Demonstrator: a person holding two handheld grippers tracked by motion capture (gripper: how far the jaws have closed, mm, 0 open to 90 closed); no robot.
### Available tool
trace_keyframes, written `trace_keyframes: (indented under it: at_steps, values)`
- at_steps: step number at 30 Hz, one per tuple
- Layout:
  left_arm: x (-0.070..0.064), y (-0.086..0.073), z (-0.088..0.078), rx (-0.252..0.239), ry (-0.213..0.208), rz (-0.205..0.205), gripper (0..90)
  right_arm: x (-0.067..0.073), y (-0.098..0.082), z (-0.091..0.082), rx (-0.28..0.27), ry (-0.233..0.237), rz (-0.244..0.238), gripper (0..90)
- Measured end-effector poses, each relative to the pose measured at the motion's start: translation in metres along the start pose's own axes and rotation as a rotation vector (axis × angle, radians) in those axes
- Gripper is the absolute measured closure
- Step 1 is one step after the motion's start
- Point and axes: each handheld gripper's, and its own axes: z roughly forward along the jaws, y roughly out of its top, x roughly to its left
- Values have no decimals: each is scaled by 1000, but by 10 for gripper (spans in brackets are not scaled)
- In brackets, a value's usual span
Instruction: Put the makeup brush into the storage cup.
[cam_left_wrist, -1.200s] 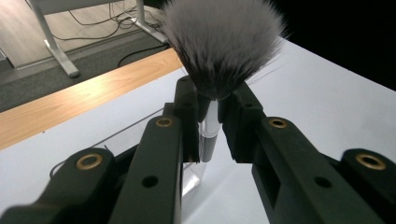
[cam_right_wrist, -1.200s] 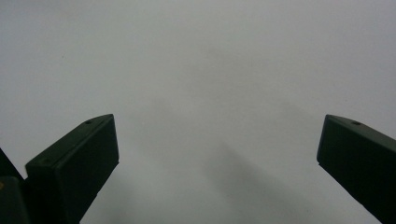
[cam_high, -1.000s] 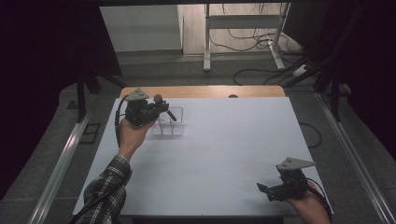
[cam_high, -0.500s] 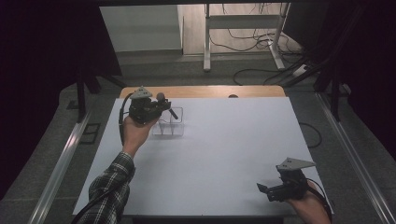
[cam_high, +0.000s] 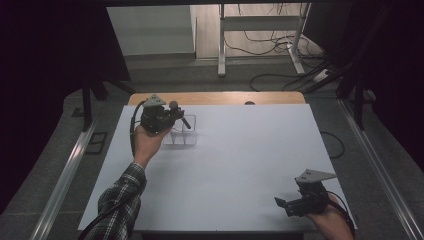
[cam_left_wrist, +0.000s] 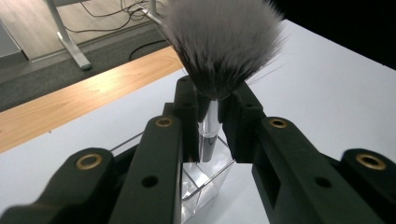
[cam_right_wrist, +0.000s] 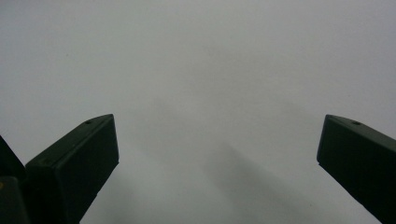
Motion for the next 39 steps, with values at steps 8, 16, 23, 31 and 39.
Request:
trace_keyframes:
  at_steps: [8, 16, 23, 31, 39]
  values:
    - [0, -6, 10, 14, 1, -4, 765, 0, 0, 0, 4, 1, -1, 0]
    - [-1, -9, 15, 22, 1, -4, 766, 0, 0, 1, 6, 4, -1, 0]
    - [-1, -11, 19, 27, 0, -4, 766, 0, 0, 1, 7, 4, -2, 0]
    - [-2, -15, 23, 35, 3, -1, 765, 1, -1, 1, 12, 6, -6, 0]
    - [-3, -20, 28, 43, 6, 5, 764, 1, -1, 2, 20, 9, -6, 0]
